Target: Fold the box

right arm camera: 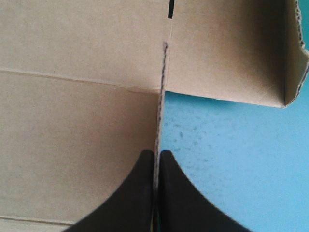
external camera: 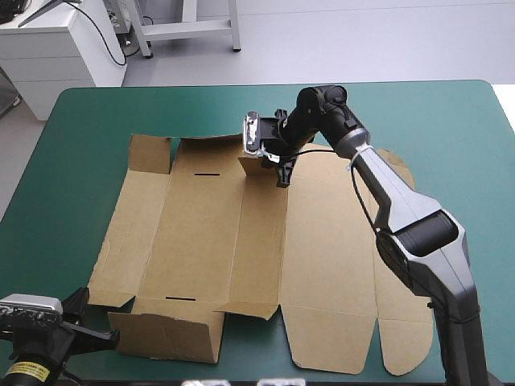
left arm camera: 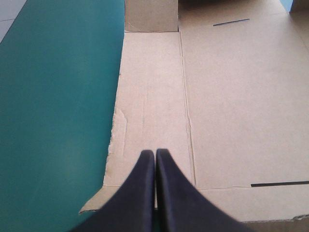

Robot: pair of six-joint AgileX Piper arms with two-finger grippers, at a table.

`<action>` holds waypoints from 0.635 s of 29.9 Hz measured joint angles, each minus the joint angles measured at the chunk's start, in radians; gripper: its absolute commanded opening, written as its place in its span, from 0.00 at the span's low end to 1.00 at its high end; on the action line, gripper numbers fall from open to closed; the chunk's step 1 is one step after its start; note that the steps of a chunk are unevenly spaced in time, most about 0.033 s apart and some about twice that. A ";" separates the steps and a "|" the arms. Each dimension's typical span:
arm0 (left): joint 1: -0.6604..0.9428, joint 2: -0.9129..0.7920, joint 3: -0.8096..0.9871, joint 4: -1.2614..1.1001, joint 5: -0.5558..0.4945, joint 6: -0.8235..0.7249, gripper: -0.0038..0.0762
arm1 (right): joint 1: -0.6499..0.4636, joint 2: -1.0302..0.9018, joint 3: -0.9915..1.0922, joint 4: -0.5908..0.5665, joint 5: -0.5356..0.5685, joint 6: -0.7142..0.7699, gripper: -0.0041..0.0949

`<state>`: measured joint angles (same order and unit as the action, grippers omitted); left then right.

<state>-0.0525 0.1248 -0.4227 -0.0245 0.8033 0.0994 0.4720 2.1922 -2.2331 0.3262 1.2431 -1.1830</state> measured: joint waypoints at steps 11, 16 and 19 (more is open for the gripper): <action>0.000 0.000 0.000 0.000 0.000 0.000 0.04 | 0.000 -0.001 0.000 -0.026 0.000 0.085 0.40; 0.000 0.000 0.000 0.000 0.000 0.000 0.04 | 0.000 -0.002 0.000 -0.106 0.000 0.136 0.56; 0.000 0.000 0.000 0.000 0.000 0.000 0.04 | 0.000 -0.002 0.000 -0.155 0.000 0.169 0.56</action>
<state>-0.0525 0.1248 -0.4227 -0.0245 0.8033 0.0994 0.4720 2.1902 -2.2331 0.1711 1.2431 -1.0135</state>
